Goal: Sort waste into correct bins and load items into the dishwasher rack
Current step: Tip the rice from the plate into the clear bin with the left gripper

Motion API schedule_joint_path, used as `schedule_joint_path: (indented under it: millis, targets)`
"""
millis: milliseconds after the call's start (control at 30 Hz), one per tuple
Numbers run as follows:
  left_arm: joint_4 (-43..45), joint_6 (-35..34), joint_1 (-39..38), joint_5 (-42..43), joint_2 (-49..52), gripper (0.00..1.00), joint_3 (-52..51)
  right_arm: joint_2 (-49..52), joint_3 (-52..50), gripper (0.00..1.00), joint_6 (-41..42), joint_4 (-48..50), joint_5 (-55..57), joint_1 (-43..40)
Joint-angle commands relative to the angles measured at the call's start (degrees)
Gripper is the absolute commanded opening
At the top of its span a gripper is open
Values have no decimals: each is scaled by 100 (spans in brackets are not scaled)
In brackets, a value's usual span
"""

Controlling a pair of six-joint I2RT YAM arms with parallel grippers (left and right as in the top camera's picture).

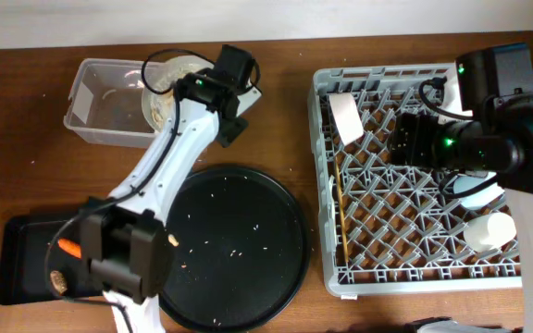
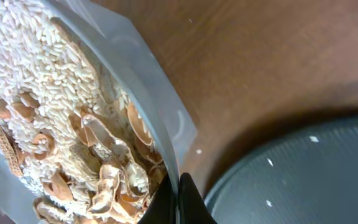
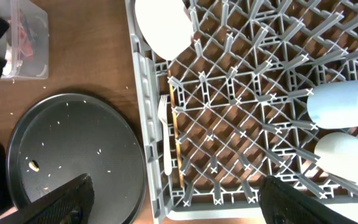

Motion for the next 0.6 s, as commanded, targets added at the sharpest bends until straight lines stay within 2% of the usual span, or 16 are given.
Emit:
schedule_joint_path:
  millis: [0,200,333,467,567]
  targets:
    - [256,92,210,481,271,0,400,4,46,88,48,2,9,-37]
    - [1176,-881,909,2184,271,0,413,4,46,88,46,-59,9,-37]
    - [1443,-1390,1108,2533,269,0,413,4,46,88,46,-59,11,-37]
    - [1867,-2498,1281,2789,271,0,411,4,46,88,44,-59,11,-39]
    - [2050,-3257,1600,3314,271,0,409,4,46,89,42,-61,11,-39]
